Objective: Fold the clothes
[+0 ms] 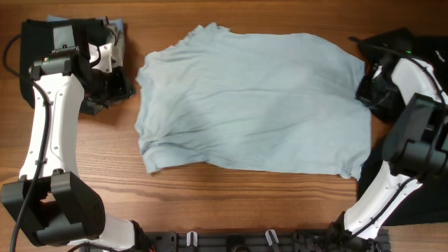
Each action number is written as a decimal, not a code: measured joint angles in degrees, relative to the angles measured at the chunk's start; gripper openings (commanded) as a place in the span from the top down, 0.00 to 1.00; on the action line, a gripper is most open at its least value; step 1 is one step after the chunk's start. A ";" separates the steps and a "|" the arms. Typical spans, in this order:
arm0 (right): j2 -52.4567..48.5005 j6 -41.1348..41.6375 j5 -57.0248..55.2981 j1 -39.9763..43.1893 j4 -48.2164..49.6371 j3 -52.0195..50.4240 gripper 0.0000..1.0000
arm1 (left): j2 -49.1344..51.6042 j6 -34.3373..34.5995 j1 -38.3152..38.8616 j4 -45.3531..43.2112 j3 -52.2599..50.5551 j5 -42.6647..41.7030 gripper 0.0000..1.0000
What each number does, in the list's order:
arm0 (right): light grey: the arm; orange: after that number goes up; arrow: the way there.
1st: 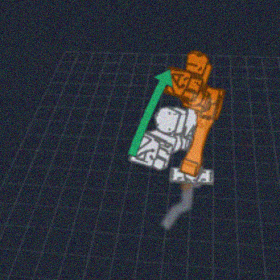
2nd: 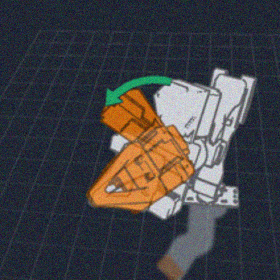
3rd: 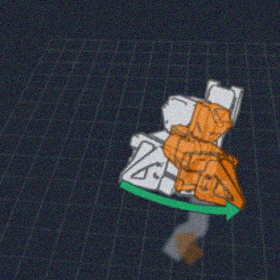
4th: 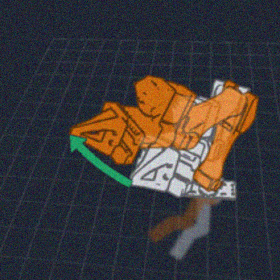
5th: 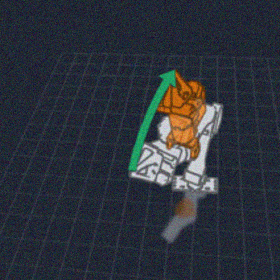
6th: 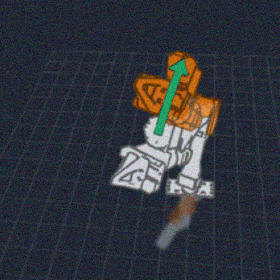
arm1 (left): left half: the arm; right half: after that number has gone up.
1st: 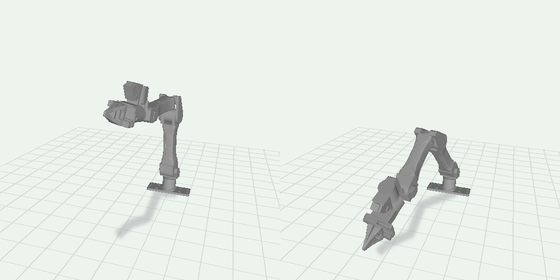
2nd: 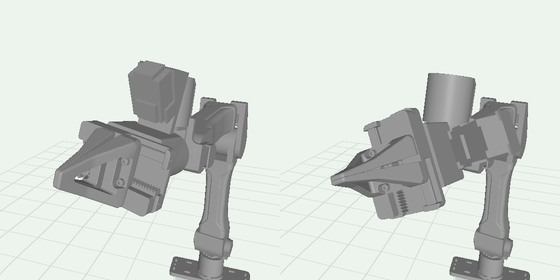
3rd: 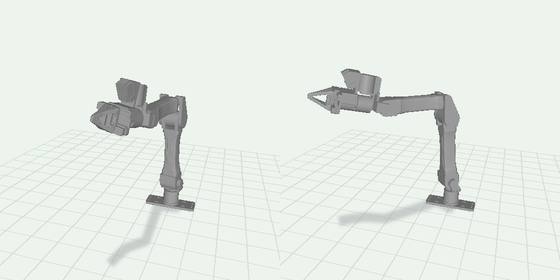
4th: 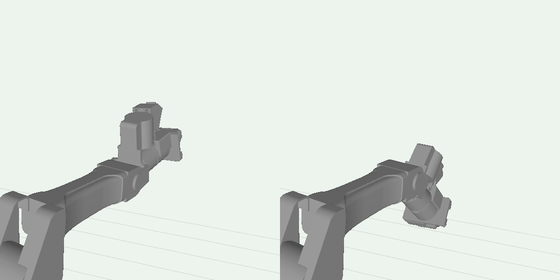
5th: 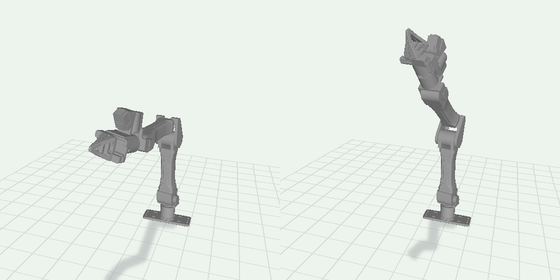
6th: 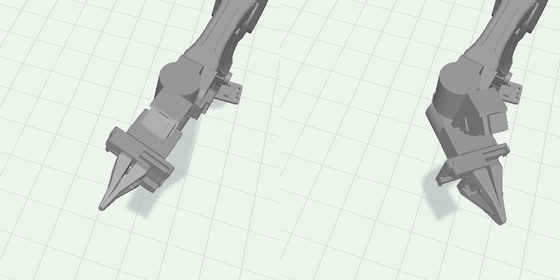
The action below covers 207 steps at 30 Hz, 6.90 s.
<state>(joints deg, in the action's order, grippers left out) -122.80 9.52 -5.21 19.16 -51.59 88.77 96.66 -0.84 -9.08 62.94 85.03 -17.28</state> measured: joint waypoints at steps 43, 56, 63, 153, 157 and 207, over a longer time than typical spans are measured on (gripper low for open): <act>18.62 0.13 25.27 -21.20 -15.23 8.35 0.37 | 30.80 -1.27 6.84 -57.33 -2.82 2.86 0.96; 18.62 1.99 23.69 -21.99 -13.70 7.91 0.37 | 28.72 6.49 5.16 -53.68 0.15 -0.76 0.43; 18.62 2.03 23.50 -21.99 -14.01 7.74 0.37 | 9.97 7.26 5.16 -31.39 1.14 -1.79 0.00; 44.04 7.85 4.46 -22.03 -29.53 6.99 0.19 | -10.08 27.89 10.14 -13.66 -40.37 9.35 0.96; 44.04 8.24 3.34 -22.01 -29.55 6.99 0.16 | -10.10 26.82 10.14 -10.64 -39.43 9.01 0.96; 32.26 5.79 9.31 -8.22 -32.81 3.39 0.13 | -7.76 26.75 5.31 -13.00 -38.69 1.33 0.96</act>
<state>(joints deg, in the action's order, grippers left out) -90.54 15.31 4.10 10.94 -84.40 92.16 88.90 25.91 -3.77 49.93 46.35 -15.94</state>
